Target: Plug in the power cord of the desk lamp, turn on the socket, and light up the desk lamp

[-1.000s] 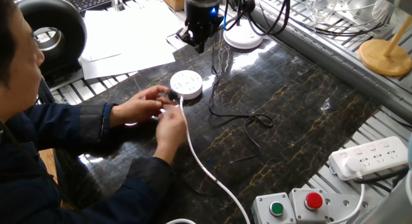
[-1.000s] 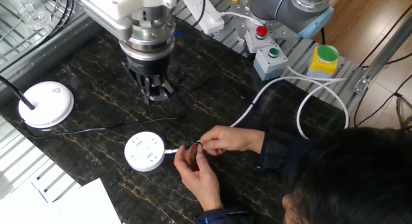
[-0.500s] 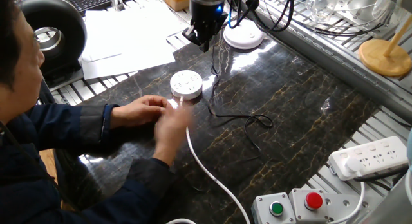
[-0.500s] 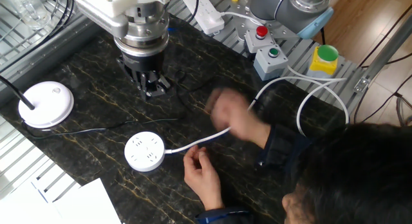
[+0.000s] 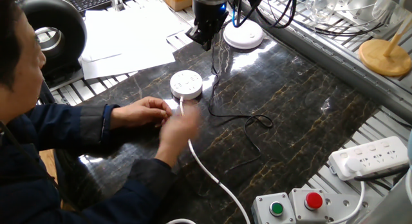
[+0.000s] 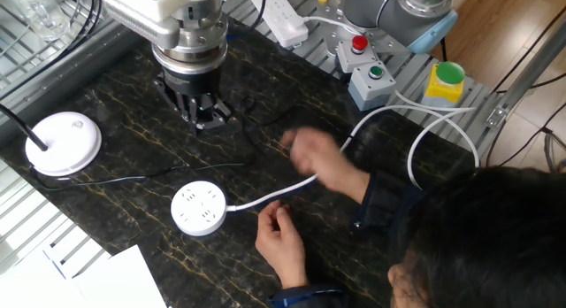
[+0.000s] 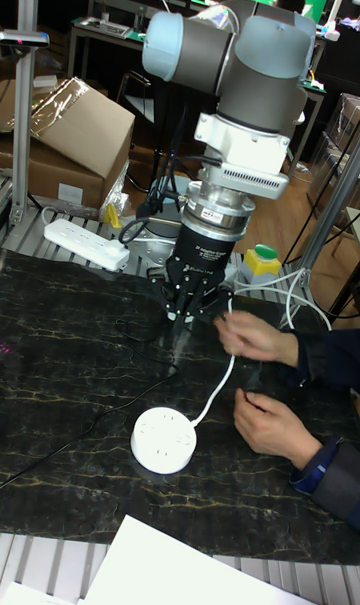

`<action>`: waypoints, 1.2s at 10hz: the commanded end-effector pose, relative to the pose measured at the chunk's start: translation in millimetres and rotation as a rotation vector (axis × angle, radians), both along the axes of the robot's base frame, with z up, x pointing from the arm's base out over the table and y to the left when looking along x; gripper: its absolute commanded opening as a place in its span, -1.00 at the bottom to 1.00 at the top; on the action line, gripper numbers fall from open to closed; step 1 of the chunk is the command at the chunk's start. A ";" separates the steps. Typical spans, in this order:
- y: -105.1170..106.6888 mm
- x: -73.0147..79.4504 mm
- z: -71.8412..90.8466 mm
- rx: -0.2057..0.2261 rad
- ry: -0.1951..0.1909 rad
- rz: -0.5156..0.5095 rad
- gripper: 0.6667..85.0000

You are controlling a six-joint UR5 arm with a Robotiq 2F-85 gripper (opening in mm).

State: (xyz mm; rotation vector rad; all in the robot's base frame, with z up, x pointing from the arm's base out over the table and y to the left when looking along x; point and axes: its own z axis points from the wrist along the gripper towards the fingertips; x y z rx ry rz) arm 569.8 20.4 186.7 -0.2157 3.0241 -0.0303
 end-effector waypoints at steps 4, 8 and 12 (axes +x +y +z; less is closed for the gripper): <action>100.0 -53.3 -25.8 0.101 0.002 0.041 -0.99; 94.0 -54.8 -30.4 0.076 0.021 0.162 -0.99; 82.1 -64.1 -31.7 0.028 0.059 0.223 -0.44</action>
